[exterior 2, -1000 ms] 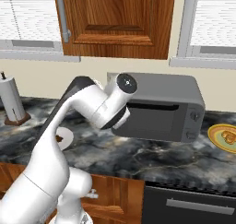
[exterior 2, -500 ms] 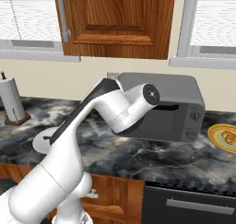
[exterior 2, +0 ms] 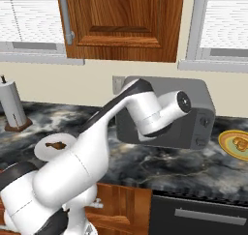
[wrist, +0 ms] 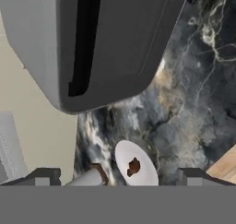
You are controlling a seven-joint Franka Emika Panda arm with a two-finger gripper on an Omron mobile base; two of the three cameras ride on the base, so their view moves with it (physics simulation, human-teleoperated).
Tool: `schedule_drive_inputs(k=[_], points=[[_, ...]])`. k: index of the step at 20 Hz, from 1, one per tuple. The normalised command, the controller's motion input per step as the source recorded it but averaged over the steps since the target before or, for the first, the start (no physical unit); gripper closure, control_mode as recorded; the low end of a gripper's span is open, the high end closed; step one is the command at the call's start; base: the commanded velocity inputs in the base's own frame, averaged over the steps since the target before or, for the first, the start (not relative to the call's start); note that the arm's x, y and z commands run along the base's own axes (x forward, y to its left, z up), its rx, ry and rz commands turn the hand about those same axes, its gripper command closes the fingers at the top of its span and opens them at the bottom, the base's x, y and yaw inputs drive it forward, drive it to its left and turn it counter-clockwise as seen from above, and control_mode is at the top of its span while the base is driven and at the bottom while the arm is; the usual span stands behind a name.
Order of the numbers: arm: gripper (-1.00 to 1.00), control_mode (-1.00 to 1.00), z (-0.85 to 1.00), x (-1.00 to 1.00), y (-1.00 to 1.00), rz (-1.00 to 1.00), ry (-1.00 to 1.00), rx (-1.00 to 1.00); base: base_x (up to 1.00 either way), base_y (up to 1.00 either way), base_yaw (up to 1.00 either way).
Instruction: Open the toaster oven door. Place the bread on the top rack in the toaster oven and place the chicken drumstick on the bottom rack.
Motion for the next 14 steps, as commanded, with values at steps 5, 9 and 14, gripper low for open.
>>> schedule_drive_inputs(k=[5,9,14], points=[[-1.0,-1.0,-0.22,0.3,-0.2,-0.04,0.09,0.02,0.0,0.0,0.0],[-1.0,-1.0,-0.21,0.37,-0.29,-0.07,0.15,0.03,0.0,0.0,0.0],[-1.0,-1.0,-0.25,0.37,-0.17,-0.07,0.25,0.02,0.0,0.0,0.0]])
